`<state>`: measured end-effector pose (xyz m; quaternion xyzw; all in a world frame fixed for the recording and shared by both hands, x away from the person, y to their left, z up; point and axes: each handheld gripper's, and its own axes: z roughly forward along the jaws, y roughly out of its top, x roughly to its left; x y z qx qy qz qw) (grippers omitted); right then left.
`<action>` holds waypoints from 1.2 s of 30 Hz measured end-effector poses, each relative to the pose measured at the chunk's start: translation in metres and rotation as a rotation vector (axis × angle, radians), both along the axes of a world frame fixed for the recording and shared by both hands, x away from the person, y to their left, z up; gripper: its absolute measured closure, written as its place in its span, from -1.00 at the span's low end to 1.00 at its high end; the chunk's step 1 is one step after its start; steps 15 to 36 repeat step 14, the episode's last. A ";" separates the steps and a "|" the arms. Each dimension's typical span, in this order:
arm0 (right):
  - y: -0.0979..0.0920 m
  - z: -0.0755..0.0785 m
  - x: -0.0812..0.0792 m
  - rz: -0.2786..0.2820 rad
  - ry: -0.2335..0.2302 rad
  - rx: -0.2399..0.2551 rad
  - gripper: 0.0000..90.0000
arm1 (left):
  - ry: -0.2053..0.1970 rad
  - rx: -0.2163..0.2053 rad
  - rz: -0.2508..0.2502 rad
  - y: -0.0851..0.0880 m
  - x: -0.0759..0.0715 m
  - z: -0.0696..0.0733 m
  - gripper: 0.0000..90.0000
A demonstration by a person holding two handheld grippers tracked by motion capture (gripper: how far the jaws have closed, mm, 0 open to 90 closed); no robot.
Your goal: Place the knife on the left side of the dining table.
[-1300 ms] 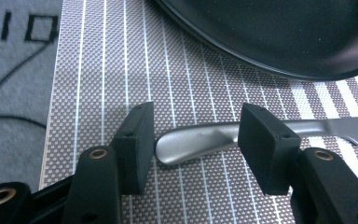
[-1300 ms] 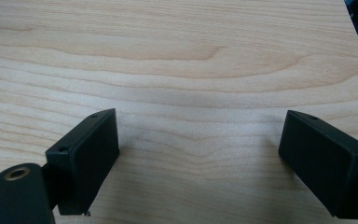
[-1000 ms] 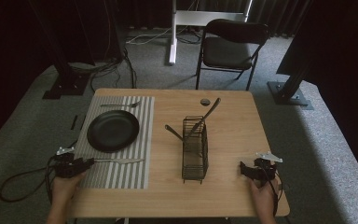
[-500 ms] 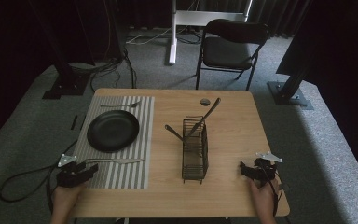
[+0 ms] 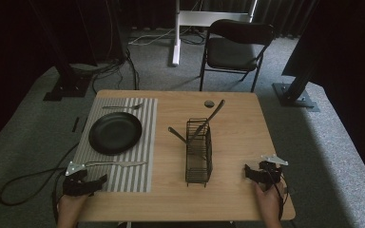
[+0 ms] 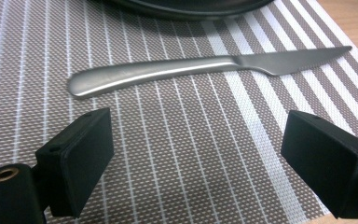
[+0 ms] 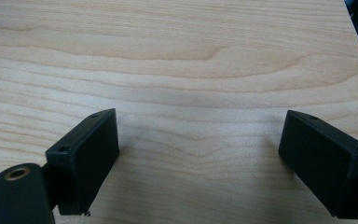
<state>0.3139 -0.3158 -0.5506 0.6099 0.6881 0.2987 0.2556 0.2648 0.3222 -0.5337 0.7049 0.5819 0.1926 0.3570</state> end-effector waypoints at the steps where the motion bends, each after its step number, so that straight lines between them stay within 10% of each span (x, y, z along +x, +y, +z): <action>1: 0.000 0.000 0.000 0.000 0.000 0.000 -0.75 | 0.000 0.000 0.000 0.000 0.000 0.000 -0.78; 13: 0.000 0.000 0.000 0.000 0.000 0.000 -0.75 | -0.054 0.092 0.068 -0.001 -0.010 0.006 -1.00; 36: 0.000 0.000 0.000 0.000 0.000 0.000 -0.75 | -0.055 0.090 0.073 -0.001 -0.010 0.005 -1.00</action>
